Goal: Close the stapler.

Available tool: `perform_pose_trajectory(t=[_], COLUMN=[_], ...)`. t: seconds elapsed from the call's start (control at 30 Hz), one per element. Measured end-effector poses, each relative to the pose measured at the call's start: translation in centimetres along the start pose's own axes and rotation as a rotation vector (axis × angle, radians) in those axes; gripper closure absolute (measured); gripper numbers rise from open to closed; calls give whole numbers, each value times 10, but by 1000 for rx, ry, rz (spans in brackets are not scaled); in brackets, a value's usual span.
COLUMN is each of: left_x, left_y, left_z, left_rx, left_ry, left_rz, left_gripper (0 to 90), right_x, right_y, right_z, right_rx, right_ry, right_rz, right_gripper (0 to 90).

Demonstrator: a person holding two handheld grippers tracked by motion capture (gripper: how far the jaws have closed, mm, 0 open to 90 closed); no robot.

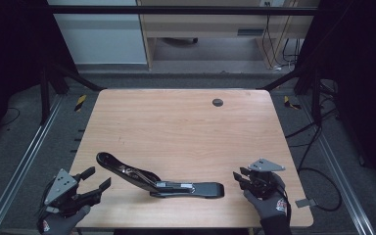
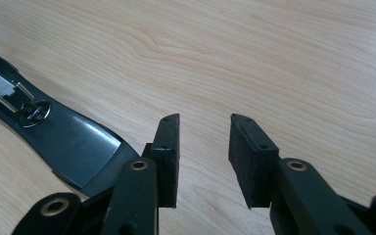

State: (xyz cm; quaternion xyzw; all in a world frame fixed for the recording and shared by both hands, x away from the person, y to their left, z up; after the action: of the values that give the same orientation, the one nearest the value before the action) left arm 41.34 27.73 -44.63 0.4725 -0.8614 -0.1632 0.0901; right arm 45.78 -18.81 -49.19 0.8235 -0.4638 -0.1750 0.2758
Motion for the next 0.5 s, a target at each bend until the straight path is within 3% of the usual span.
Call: perform_pose_trajectory(t=[0.2,0.5], left_x=[5,17], left_y=[0,-2], left_z=[-3,-14], left_rx=[2,19], left_ry=[-9,-13], left_rz=[13,39], left_gripper=[297,292], right_x=[-1,-5], right_y=[3,5], right_z=[3,7], right_rx=[4,-9], right_ry=[13,-15], right_rz=[1,-23], right_gripper=[662,666])
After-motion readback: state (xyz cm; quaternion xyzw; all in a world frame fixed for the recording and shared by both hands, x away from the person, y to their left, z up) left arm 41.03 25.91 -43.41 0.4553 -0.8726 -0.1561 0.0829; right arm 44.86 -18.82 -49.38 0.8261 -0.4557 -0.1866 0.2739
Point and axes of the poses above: each handheld gripper's, and its own axes: y roughly backward along the jaws, z roughly out of its underside, x roughly to its right, the point moved 6 cm from there along -y, roughly forward along the jaws
